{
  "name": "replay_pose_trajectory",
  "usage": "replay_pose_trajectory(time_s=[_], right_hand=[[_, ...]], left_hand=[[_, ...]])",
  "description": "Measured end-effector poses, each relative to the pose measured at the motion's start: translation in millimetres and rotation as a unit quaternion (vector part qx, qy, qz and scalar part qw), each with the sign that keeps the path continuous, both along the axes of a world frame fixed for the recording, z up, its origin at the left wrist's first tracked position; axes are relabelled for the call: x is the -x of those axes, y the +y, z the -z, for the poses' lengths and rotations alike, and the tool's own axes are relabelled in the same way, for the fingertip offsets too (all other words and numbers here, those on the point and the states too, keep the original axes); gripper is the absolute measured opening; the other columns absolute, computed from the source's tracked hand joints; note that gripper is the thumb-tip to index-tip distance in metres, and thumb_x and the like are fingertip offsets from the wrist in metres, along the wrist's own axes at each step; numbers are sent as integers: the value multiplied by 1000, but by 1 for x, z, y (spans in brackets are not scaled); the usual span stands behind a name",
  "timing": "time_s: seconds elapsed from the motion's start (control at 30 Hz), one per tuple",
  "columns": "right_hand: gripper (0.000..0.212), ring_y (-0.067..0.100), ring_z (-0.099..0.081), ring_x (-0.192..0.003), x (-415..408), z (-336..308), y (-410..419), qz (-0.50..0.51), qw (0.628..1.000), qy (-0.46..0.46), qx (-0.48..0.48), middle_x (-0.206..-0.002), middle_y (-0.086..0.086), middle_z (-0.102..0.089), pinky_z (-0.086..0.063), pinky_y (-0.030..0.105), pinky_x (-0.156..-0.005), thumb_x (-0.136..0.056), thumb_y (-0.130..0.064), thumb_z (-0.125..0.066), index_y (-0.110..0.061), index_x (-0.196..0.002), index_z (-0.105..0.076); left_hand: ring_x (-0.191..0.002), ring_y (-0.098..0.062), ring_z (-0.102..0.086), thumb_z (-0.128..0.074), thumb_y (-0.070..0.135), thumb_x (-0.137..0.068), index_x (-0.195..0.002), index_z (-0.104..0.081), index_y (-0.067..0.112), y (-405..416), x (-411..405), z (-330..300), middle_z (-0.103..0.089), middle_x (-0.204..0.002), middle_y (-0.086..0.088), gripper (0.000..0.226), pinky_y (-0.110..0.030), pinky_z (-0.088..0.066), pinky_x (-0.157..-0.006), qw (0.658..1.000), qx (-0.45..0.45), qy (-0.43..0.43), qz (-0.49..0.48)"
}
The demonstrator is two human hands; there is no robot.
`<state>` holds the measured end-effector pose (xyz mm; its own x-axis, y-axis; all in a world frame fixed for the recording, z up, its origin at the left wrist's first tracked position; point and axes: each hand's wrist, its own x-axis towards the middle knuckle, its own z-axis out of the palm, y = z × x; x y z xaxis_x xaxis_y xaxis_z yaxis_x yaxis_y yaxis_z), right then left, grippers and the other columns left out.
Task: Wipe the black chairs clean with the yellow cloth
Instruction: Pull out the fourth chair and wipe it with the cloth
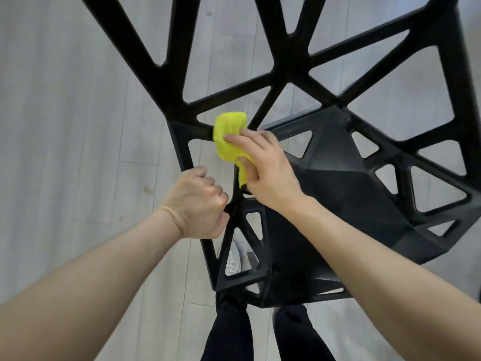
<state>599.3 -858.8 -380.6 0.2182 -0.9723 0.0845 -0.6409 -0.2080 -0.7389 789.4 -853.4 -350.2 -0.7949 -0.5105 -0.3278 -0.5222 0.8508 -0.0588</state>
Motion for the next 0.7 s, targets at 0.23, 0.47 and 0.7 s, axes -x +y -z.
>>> replay_pose_trajectory(time_s=[0.23,0.47,0.7], right_hand=[[72,34,-53,-123,19,21,-13,0,993,89,-72,-145,2,-61,-51,60,-98,-82,12,-65,-25,-143,-64],[69,31,-53,-125,-31,-15,-10,-30,998,-22,44,-146,5,-60,-51,48,-102,-86,12,-61,-19,-148,-61],[61,29,-52,-122,66,0,-6,143,988,55,-14,-143,2,-61,-47,44,-107,-92,9,-56,-21,-145,-64]], left_hand=[[-43,-27,-41,-44,29,-69,-50,-48,18,-2,0,-3,-47,-45,-3,23,-34,-20,-65,1000,-11,-14,12],[-45,-27,-46,-44,30,-68,-52,-56,18,-1,0,-1,-50,-47,-2,24,-32,-23,-65,999,-28,-19,3],[-45,-22,-31,-41,26,-71,-50,-44,21,0,-1,-3,-43,-45,2,22,-33,-23,-63,1000,-14,-24,13]])
